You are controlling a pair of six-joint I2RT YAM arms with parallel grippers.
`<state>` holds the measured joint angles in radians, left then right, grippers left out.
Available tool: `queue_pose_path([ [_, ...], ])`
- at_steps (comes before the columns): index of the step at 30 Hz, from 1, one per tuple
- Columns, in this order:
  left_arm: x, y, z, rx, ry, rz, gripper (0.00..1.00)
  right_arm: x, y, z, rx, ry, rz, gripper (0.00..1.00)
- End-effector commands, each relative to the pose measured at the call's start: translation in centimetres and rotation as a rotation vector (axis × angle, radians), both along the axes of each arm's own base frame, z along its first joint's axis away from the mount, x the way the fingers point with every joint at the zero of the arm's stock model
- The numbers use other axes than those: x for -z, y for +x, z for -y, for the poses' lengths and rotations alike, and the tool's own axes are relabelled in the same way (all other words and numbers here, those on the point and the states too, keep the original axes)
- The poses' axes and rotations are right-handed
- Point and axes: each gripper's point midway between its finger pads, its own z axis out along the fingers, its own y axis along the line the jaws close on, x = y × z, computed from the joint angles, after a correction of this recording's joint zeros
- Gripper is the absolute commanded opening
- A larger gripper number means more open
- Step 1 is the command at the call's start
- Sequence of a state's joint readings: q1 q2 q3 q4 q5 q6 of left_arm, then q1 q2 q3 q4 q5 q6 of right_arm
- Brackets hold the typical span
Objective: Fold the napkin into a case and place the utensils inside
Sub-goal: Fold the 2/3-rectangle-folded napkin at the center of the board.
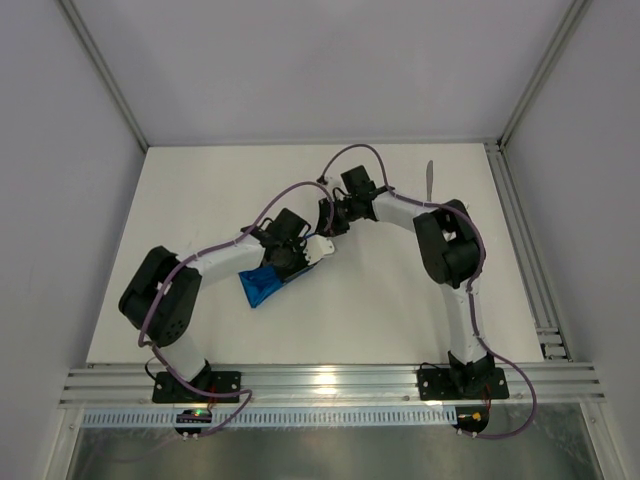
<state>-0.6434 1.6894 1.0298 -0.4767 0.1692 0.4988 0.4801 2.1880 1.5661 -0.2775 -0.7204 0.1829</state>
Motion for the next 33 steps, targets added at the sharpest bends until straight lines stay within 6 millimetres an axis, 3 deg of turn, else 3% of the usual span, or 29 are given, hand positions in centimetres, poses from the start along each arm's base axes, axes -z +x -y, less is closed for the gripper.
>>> queue_pose_path([
  [1, -1.9, 0.4, 0.5, 0.015, -0.034, 0.038, 0.18, 1.7, -1.6, -0.6, -0.025, 0.006, -0.042, 0.04],
  [4, -1.9, 0.6, 0.5, 0.015, -0.024, 0.041, 0.11, 3.1, -2.0, -0.1, -0.007, -0.03, -0.063, 0.04],
  [8, -2.8, 1.3, 0.7, 0.028, -0.021, 0.071, 0.11, 4.3, -2.3, 0.8, 0.011, -0.084, -0.077, 0.04],
  [16, -4.6, 3.8, 1.6, 0.052, -0.018, 0.156, 0.11, 4.2, -2.7, 1.0, -0.01, -0.101, -0.064, 0.04],
  [22, -3.8, 4.5, 1.3, 0.101, 0.031, 0.178, 0.19, 4.3, -3.0, 1.3, -0.019, -0.106, -0.067, 0.04],
  [29, -2.0, 4.3, 0.5, 0.157, 0.08, 0.144, 0.24, 3.0, -3.5, 1.5, -0.076, -0.102, -0.028, 0.04],
  [33, -1.6, 3.6, 0.5, 0.182, 0.07, 0.107, 0.24, 1.1, -3.9, 1.2, -0.133, -0.06, 0.013, 0.18],
])
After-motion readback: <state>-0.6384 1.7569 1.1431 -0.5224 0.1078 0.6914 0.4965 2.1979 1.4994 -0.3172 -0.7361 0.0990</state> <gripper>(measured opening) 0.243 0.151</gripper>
